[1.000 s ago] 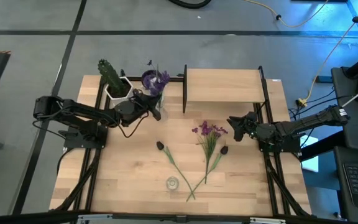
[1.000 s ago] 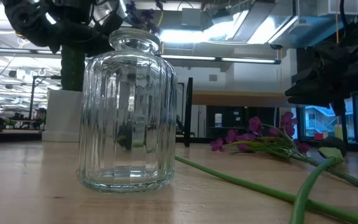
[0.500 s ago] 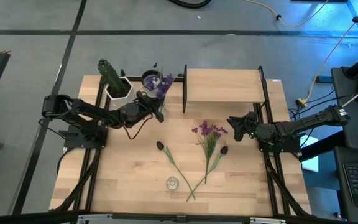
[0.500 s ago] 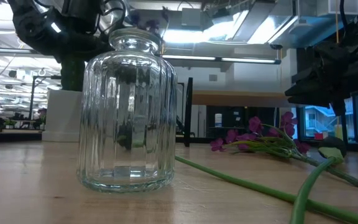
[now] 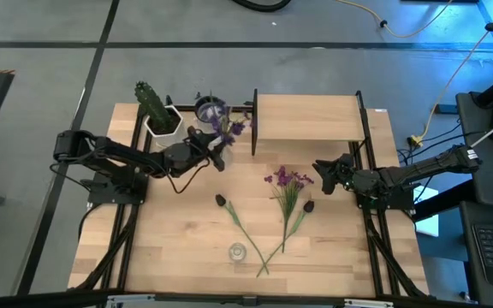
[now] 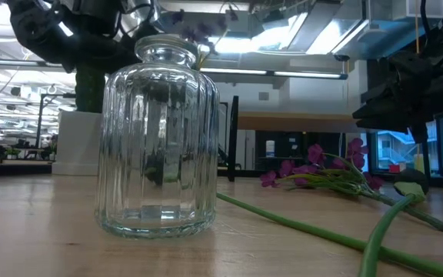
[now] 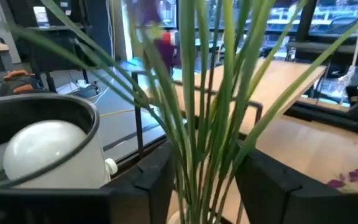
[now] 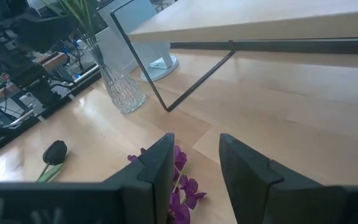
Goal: Pick and place flowers into a vace then onto a shelf
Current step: Put the dark purple flowers into the top transparent vase, then put the left black flower into the top transparent vase
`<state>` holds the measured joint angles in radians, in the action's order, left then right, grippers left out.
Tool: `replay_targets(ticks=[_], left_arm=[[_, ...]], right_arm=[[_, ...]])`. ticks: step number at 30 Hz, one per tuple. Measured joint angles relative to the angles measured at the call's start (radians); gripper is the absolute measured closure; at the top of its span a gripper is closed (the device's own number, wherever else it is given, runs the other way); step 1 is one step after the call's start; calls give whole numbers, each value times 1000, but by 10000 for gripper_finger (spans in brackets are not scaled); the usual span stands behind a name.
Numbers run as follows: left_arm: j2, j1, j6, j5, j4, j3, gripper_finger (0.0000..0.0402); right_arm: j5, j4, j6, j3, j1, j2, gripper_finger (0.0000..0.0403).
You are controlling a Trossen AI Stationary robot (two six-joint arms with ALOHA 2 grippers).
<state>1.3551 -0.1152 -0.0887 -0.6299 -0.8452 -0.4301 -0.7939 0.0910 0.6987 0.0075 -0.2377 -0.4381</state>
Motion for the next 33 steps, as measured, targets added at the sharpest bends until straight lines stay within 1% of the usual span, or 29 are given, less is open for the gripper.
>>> replay_targets(ticks=[4,6,12,16,18,21,24,27,31,33], left_arm=[[-56,10,-7,-3,86,0,226],[-92,10,-38,4,150,0,221],[-217,40,-140,21,392,0,223],[-302,80,-187,26,549,0,223],[-335,110,-188,61,595,0,223],[-361,166,-204,127,602,0,224],[-357,226,-274,152,612,-18,224],[-309,303,-280,152,615,-51,224],[-199,391,-262,127,622,-139,224],[-127,425,-262,124,655,-209,224]], right_arm=[[0,-2,0,0,0,0,273],[0,-6,0,0,0,0,273],[0,-8,-4,0,0,0,273],[0,-9,-4,0,0,0,273],[0,-11,-4,0,0,0,273],[0,-12,-4,0,0,0,273],[0,-14,-4,0,0,0,273],[0,-15,-4,0,0,0,273],[0,-15,-4,0,0,0,273],[0,-15,-4,0,0,0,273]])
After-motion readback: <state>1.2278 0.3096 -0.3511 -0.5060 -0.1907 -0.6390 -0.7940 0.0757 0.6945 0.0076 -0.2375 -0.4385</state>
